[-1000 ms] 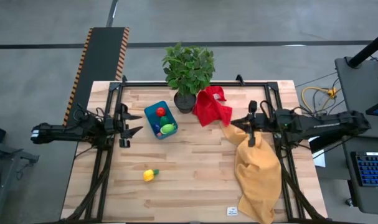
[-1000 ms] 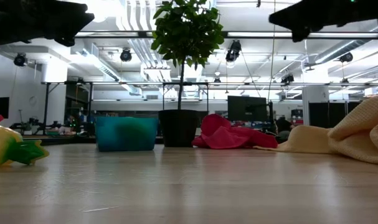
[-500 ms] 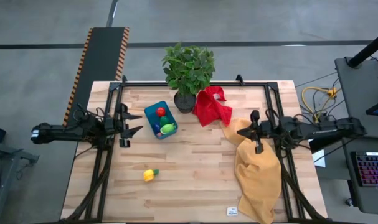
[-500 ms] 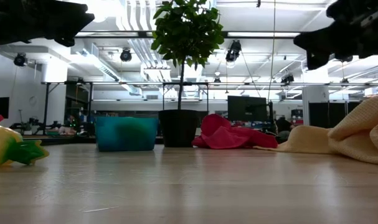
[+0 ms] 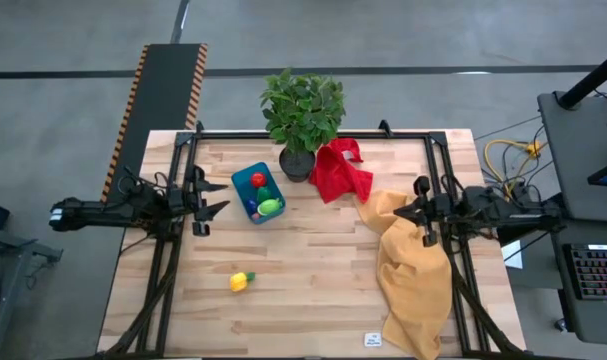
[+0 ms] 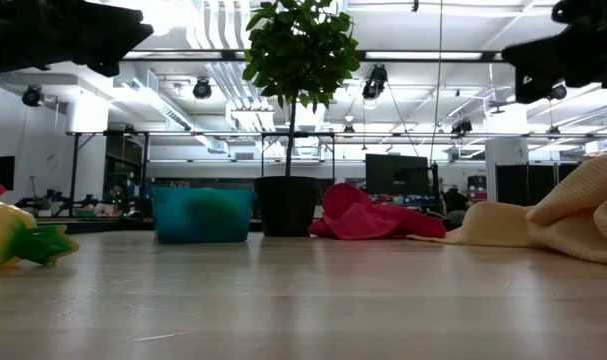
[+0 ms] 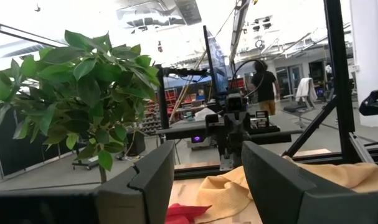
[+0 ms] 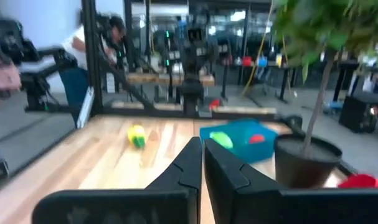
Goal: Pick and placing Produce into tupperware
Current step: Put the yellow pineapple into the blue bin
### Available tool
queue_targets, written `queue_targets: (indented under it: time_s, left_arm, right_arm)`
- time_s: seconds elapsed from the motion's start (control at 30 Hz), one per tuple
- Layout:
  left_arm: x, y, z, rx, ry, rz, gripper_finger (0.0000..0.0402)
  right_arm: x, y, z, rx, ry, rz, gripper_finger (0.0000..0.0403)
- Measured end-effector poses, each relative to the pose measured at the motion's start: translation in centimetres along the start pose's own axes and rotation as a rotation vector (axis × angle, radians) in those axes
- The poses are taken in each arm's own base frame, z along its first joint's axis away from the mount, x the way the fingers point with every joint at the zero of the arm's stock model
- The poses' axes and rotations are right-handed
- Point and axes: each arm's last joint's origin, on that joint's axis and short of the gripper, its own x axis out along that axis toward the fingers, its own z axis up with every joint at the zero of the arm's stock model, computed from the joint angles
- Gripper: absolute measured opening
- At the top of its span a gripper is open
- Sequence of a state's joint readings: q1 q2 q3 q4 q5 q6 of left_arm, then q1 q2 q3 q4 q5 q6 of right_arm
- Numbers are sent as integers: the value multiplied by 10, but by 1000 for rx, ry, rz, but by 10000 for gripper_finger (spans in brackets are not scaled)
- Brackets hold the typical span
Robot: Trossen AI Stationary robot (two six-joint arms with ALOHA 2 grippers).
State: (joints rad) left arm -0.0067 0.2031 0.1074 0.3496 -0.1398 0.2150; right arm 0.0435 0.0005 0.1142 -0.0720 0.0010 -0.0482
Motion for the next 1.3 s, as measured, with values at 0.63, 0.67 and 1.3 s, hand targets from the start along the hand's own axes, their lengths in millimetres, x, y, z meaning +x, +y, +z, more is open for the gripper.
queue_targets:
  time_s: [0.63, 0.67, 1.3]
  left_arm:
    - [3, 4, 4, -24, 21, 103, 190]
    - [4, 4, 7, -27, 15, 104, 200]
    - [44, 10, 105, 2, -404, -127, 329]
  right_arm:
    - [5, -1, -6, 47, 59, -35, 9]
    - [5, -1, -6, 48, 59, -34, 9]
    - [5, -1, -6, 64, 58, -52, 9]
